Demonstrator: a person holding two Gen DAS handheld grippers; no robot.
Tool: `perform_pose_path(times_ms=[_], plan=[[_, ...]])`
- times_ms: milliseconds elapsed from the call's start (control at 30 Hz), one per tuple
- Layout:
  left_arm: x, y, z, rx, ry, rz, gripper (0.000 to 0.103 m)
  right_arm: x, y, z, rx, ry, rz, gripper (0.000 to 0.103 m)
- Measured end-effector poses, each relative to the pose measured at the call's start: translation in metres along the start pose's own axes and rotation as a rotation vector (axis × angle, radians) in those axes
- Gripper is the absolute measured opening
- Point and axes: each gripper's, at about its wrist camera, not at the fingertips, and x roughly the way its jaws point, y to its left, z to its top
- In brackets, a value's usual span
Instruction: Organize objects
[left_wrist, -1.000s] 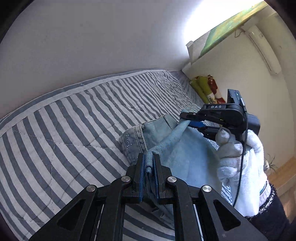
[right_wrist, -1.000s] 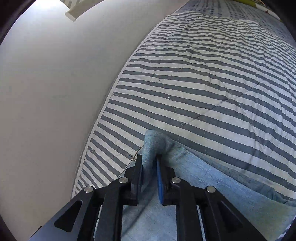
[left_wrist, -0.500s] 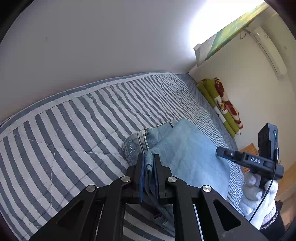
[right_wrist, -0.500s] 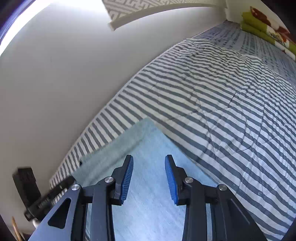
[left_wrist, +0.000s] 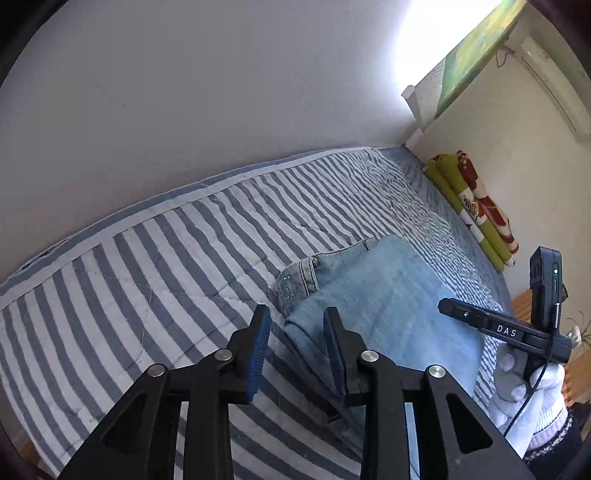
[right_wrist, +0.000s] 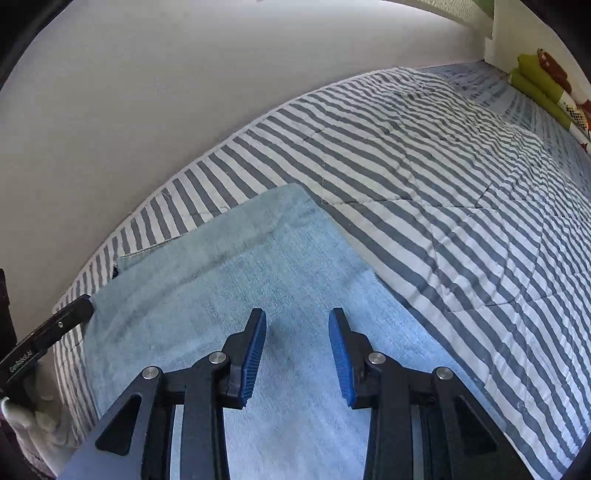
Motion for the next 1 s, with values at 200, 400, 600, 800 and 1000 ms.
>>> perform_pose_path(times_ms=[200,400,600,800,1000], plan=[[-0.026,-0.025,-0.038,-0.079,0.025,-0.046,0.083,-0.044,-0.033,-0.013,-0.03,-0.088,0.027,0.045],[0.016,-0.027,-0.071,-0.219,0.174,0.003,0.083,-0.045,-0.052,0.004,-0.062,-0.021,0.018,0.057],[0.033,-0.037,-0.07,-0.253,0.165,0.019,0.083,-0.02,-0.039,0.015,-0.177,0.024,0.071,0.062],[0.051,-0.051,-0.07,-0.227,0.143,0.04,0.083,0.037,-0.031,0.021,-0.235,0.134,0.11,0.063],[0.057,-0.054,-0.065,-0.154,0.156,0.009,0.059,0.058,-0.046,0.025,-0.152,0.166,0.288,0.068]])
